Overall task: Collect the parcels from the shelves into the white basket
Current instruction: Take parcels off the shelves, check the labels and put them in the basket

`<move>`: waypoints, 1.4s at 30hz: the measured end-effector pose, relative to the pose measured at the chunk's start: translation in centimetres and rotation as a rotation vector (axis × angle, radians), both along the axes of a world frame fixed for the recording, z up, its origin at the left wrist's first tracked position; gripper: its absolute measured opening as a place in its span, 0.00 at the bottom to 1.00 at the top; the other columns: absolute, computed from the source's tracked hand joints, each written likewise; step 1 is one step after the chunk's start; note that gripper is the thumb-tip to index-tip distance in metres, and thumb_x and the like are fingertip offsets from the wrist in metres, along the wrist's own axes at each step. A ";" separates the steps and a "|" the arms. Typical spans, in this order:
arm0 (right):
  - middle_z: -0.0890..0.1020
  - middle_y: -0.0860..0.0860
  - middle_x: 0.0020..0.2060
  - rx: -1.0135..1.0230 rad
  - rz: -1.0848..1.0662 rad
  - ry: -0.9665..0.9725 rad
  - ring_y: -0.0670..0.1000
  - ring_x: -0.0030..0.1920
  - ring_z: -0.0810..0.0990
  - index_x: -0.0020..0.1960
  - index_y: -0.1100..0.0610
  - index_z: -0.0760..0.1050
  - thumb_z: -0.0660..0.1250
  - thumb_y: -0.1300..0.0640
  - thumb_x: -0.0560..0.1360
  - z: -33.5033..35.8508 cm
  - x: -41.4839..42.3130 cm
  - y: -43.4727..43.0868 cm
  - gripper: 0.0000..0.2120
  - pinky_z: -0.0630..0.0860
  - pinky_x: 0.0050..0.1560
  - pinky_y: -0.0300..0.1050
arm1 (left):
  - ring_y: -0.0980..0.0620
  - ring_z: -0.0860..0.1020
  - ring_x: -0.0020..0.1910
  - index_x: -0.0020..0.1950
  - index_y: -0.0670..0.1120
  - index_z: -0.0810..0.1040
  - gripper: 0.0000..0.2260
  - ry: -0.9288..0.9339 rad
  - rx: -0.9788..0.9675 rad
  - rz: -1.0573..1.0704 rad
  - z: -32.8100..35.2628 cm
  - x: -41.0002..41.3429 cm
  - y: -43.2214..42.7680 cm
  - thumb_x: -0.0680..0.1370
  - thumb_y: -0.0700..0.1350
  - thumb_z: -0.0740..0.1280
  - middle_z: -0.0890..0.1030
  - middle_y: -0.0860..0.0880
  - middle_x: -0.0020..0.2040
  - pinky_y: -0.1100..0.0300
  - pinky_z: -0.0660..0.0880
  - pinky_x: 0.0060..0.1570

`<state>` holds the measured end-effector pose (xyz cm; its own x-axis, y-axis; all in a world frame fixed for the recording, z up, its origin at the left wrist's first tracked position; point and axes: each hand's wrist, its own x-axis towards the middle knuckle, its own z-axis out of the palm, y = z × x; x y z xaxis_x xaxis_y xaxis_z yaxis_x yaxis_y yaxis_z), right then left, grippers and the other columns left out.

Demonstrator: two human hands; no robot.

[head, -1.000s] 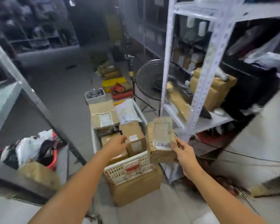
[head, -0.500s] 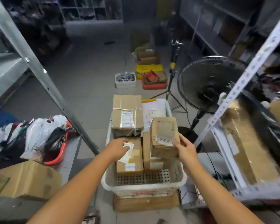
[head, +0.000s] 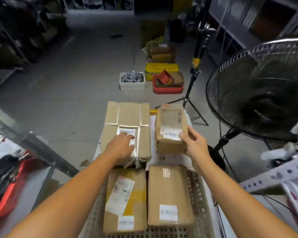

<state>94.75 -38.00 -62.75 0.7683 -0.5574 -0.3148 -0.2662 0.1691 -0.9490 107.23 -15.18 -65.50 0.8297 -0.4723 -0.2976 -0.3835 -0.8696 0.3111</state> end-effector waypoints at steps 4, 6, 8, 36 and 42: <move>0.83 0.37 0.50 -0.056 0.012 -0.032 0.41 0.51 0.82 0.67 0.45 0.73 0.69 0.58 0.76 -2.7 3.6 -1.2 0.21 0.79 0.55 0.47 | 0.44 0.57 0.75 0.72 0.55 0.66 0.21 -0.148 0.067 -0.048 -3.7 2.9 -1.3 0.78 0.52 0.60 0.58 0.45 0.77 0.47 0.60 0.71; 0.83 0.34 0.47 -0.060 0.022 -0.059 0.37 0.49 0.82 0.61 0.39 0.76 0.69 0.58 0.76 -3.6 5.0 -1.5 0.19 0.78 0.53 0.42 | 0.44 0.52 0.76 0.73 0.56 0.64 0.23 -0.159 0.069 -0.049 -5.2 3.6 -1.7 0.78 0.52 0.60 0.54 0.46 0.78 0.44 0.56 0.72; 0.83 0.36 0.51 -0.056 0.035 -0.074 0.39 0.51 0.82 0.58 0.36 0.77 0.68 0.59 0.76 -4.5 6.1 -1.6 0.19 0.78 0.55 0.43 | 0.45 0.50 0.77 0.74 0.56 0.62 0.23 -0.160 0.046 -0.030 -6.1 4.1 -1.9 0.79 0.53 0.58 0.53 0.47 0.78 0.43 0.52 0.73; 0.80 0.57 0.59 -0.577 0.235 0.539 0.56 0.59 0.77 0.70 0.57 0.70 0.64 0.52 0.78 11.7 -3.2 0.4 0.21 0.71 0.54 0.46 | 0.47 0.72 0.66 0.72 0.52 0.66 0.20 0.131 0.106 -0.207 9.8 0.3 2.5 0.80 0.52 0.60 0.72 0.47 0.69 0.54 0.71 0.61; 0.77 0.56 0.65 -0.613 0.159 0.598 0.57 0.65 0.74 0.71 0.56 0.69 0.64 0.49 0.79 20.7 -12.4 3.7 0.22 0.71 0.64 0.50 | 0.46 0.73 0.65 0.71 0.51 0.67 0.20 0.053 0.038 -0.309 21.0 -5.2 2.2 0.80 0.51 0.60 0.74 0.46 0.68 0.53 0.72 0.60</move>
<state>82.30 -34.35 -42.08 0.6533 -0.6607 -0.3695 -0.7257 -0.4077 -0.5542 102.07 -12.96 -44.54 0.6318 -0.6872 -0.3586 -0.6154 -0.7260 0.3069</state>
